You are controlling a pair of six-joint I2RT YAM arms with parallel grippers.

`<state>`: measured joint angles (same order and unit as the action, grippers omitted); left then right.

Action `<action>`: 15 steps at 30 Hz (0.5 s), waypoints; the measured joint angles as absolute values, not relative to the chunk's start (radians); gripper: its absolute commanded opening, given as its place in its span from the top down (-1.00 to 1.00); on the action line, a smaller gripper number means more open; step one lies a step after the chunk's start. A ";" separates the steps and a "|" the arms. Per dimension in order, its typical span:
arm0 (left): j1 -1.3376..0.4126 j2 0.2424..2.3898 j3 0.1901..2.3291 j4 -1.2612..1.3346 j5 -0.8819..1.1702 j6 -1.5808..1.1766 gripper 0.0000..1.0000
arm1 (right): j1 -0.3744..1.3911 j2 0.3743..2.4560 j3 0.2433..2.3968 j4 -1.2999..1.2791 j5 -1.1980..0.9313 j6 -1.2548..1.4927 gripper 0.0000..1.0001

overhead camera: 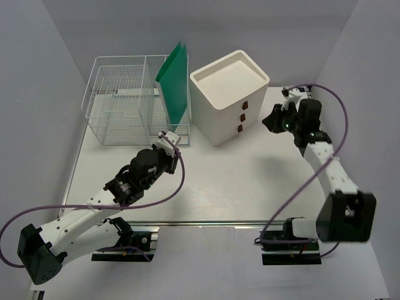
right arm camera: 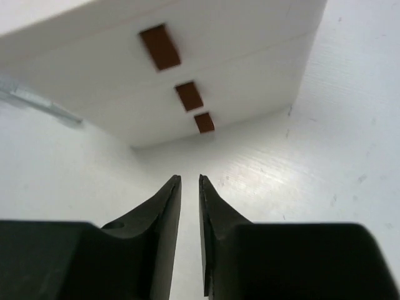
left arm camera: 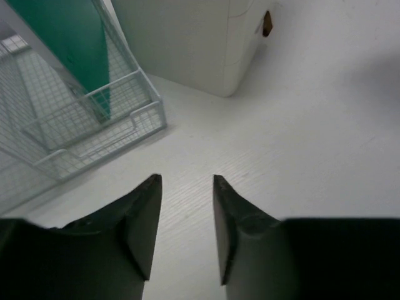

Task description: Organize the desk

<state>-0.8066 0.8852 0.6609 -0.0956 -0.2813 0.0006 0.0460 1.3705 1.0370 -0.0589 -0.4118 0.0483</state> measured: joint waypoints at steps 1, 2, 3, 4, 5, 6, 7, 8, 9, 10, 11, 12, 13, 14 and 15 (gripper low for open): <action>-0.807 0.884 0.661 -0.098 -0.277 0.000 -0.49 | 0.046 1.296 1.000 -0.083 -0.400 0.025 0.48; -0.807 0.882 0.661 -0.099 -0.273 -0.004 -0.61 | 0.046 1.229 0.960 -0.096 -0.391 0.010 0.40; -0.807 0.878 0.661 -0.098 -0.271 -0.007 -0.72 | 0.046 1.162 0.921 -0.109 -0.380 -0.004 0.40; -0.807 0.874 0.661 -0.097 -0.270 -0.010 -0.80 | 0.046 1.108 0.886 -0.115 -0.368 -0.015 0.27; -0.807 0.870 0.661 -0.096 -0.270 -0.014 -0.89 | 0.046 1.051 0.846 -0.117 -0.355 -0.025 0.20; -0.807 0.867 0.661 -0.096 -0.270 -0.016 -0.92 | 0.044 0.994 0.804 -0.117 -0.340 -0.035 0.13; -0.807 0.866 0.661 -0.094 -0.270 -0.018 -0.93 | 0.041 0.947 0.769 -0.118 -0.332 -0.042 -0.08; -0.807 0.866 0.661 -0.093 -0.271 -0.019 -0.94 | 0.034 0.897 0.726 -0.107 -0.325 -0.056 -0.21; -0.807 0.868 0.661 -0.094 -0.271 -0.019 -0.95 | 0.028 0.852 0.691 -0.104 -0.320 -0.063 -0.38; -0.806 0.871 0.661 -0.094 -0.270 -0.019 -0.95 | 0.017 0.811 0.657 -0.101 -0.315 -0.076 -0.63; -0.806 0.876 0.661 -0.093 -0.269 -0.019 -0.96 | 0.000 0.765 0.623 -0.102 -0.315 -0.092 -0.64; -0.806 0.882 0.661 -0.094 -0.268 -0.019 -0.96 | -0.017 0.724 0.596 -0.102 -0.311 -0.106 -0.65; -0.806 0.888 0.661 -0.095 -0.263 -0.019 -0.96 | -0.036 0.692 0.578 -0.101 -0.312 -0.112 -0.68; -0.806 0.895 0.661 -0.096 -0.257 -0.019 -0.96 | -0.052 0.667 0.568 -0.104 -0.312 -0.116 -0.69; -0.806 0.899 0.661 -0.096 -0.250 -0.019 -0.96 | -0.070 0.652 0.564 -0.103 -0.316 -0.116 -0.77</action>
<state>-0.8062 0.8993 0.6605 -0.0963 -0.2501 -0.0189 -0.0700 0.6518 0.5640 -0.1028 -0.3157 -0.1162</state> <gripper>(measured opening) 0.977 0.837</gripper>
